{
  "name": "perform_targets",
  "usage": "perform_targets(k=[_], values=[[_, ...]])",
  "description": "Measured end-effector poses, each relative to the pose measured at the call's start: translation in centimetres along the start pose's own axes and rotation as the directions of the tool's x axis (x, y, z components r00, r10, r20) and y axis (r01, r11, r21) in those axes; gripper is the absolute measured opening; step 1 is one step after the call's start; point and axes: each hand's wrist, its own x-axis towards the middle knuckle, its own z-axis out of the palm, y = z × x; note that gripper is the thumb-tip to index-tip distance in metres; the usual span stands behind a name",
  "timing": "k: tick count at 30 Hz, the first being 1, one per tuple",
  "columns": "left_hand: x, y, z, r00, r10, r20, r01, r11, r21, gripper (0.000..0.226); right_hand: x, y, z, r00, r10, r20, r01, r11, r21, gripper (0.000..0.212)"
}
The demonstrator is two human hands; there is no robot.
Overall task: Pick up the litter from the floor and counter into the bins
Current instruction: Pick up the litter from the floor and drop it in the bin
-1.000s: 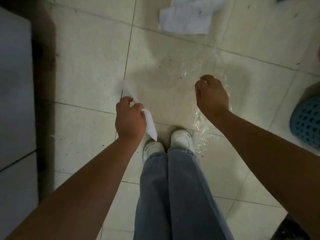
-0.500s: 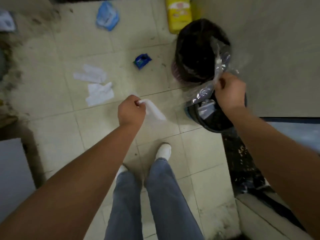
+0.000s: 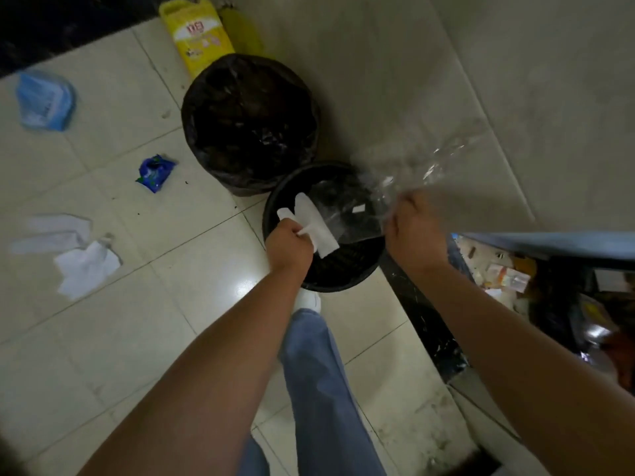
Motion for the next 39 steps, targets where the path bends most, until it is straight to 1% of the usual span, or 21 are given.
perform_targets(k=[1,3,4,5,6,7,9,11,13,15,17,20,22,23,25,27,29,30,33,36,39], values=[[0.9,0.0,0.8,1.0,-0.015,0.003,0.015,0.999,0.039,0.026,0.6,0.8,1.6,0.995,-0.004,0.103,0.006,1.0,-0.015,0.013],[2.1,-0.5,1.3,1.0,0.009,0.025,-0.012,0.993,0.116,0.026,1.3,1.5,4.2,0.977,-0.034,0.208,0.052,0.996,-0.077,0.015],[3.3,-0.9,2.0,0.999,0.026,0.036,-0.031,0.986,0.167,0.026,2.1,1.7,5.7,0.965,-0.003,0.263,0.035,0.992,-0.118,0.017],[4.4,-1.4,2.7,0.997,0.044,0.056,-0.055,0.974,0.22,0.027,2.9,1.9,7.5,0.941,0.017,0.338,0.04,0.986,-0.162,0.024],[5.7,-2.0,3.4,0.994,0.065,0.093,-0.088,0.957,0.278,0.029,3.6,2.1,9.3,0.903,0.027,0.428,0.068,0.976,-0.205,0.031],[7.0,-2.7,4.0,0.987,0.089,0.136,-0.13,0.934,0.332,0.031,4.5,2.1,11.0,0.875,0.04,0.483,0.084,0.969,-0.232,0.036],[9.8,-4.4,5.6,0.963,0.12,0.241,-0.225,0.85,0.476,0.036,6.4,2.3,14.7,0.836,0.044,0.547,0.138,0.948,-0.288,0.041],[12.9,-5.8,7.3,0.934,0.092,0.346,-0.306,0.709,0.635,0.037,8.5,2.9,18.7,0.805,0.071,0.589,0.148,0.937,-0.316,0.041],[15.9,-7.3,9.0,0.928,0.039,0.37,-0.317,0.606,0.729,0.04,10.3,3.7,22.5,0.774,0.108,0.624,0.136,0.934,-0.33,0.038],[18.8,-8.7,10.8,0.924,-0.004,0.382,-0.312,0.569,0.761,0.043,11.5,4.9,25.8,0.764,0.121,0.634,0.134,0.931,-0.34,0.037],[21.5,-10.4,12.5,0.91,0.005,0.414,-0.357,0.516,0.779,0.044,12.1,6.1,28.9,0.745,0.127,0.655,0.122,0.939,-0.321,0.037],[23.6,-11.3,14.0,0.881,-0.003,0.473,-0.429,0.418,0.801,0.048,11.8,7.6,32.4,0.67,0.127,0.731,0.099,0.961,-0.258,0.042],[23.3,-10.5,13.9,0.879,-0.038,0.476,-0.415,0.433,0.8,0.05,11.4,8.1,32.7,0.641,0.126,0.757,0.089,0.968,-0.236,0.05],[22.7,-9.8,13.4,0.873,-0.039,0.487,-0.426,0.426,0.798,0.052,11.2,8.0,32.3,0.649,0.135,0.749,0.057,0.973,-0.225,0.051],[21.1,-8.6,11.7,0.843,0.027,0.537,-0.516,0.324,0.793,0.057,11.0,7.3,30.4,0.683,0.174,0.709,-0.014,0.974,-0.225,0.054],[19.3,-7.5,9.3,0.829,0.091,0.552,-0.553,0.287,0.782,0.057,10.6,5.9,27.2,0.715,0.215,0.666,-0.043,0.963,-0.265,0.061],[17.2,-6.3,6.2,0.818,0.163,0.552,-0.574,0.309,0.759,0.057,9.8,4.1,23.4,0.732,0.242,0.637,-0.061,0.954,-0.292,0.067],[16.0,-5.6,4.5,0.819,0.195,0.539,-0.573,0.325,0.752,0.057,9.3,3.0,21.5,0.745,0.238,0.623,-0.064,0.955,-0.289,0.067],[12.4,-4.1,-1.6,0.868,0.263,0.421,-0.495,0.408,0.767,0.051,8.2,-0.9,16.0,0.793,0.183,0.581,-0.015,0.959,-0.282,0.064],[9.3,-4.1,-8.3,0.93,0.28,0.237,-0.353,0.503,0.789,0.05,7.4,-5.5,11.2,0.845,0.019,0.534,0.112,0.971,-0.211,0.054],[6.6,-5.1,-15.1,0.968,0.247,0.037,-0.183,0.598,0.78,0.051,6.9,-11.2,7.4,0.86,-0.162,0.484,0.264,0.953,-0.15,0.049]])
